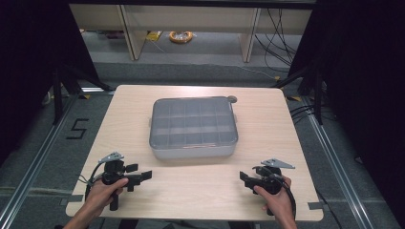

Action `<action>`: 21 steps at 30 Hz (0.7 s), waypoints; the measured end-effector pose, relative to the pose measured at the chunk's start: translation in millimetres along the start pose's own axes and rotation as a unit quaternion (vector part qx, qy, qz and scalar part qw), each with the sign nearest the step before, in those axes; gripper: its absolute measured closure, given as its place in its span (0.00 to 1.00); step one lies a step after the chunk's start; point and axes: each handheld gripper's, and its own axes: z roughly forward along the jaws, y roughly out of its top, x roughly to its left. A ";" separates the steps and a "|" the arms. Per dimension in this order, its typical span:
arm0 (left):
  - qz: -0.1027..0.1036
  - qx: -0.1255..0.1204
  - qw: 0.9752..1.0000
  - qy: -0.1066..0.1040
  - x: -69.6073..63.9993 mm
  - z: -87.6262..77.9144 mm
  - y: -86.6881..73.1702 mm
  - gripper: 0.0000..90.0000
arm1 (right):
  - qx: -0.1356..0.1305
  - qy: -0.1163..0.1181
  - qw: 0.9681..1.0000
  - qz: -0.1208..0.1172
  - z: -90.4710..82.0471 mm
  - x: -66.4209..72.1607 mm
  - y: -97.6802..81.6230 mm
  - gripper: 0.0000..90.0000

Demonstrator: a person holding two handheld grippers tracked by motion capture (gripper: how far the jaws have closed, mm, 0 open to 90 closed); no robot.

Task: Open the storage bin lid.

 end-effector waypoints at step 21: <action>-0.021 -0.013 1.000 0.003 3.3 -1.2 1.8 0.16 | -0.027 0.023 0.999 0.035 -2.5 -9.3 2.4 0.27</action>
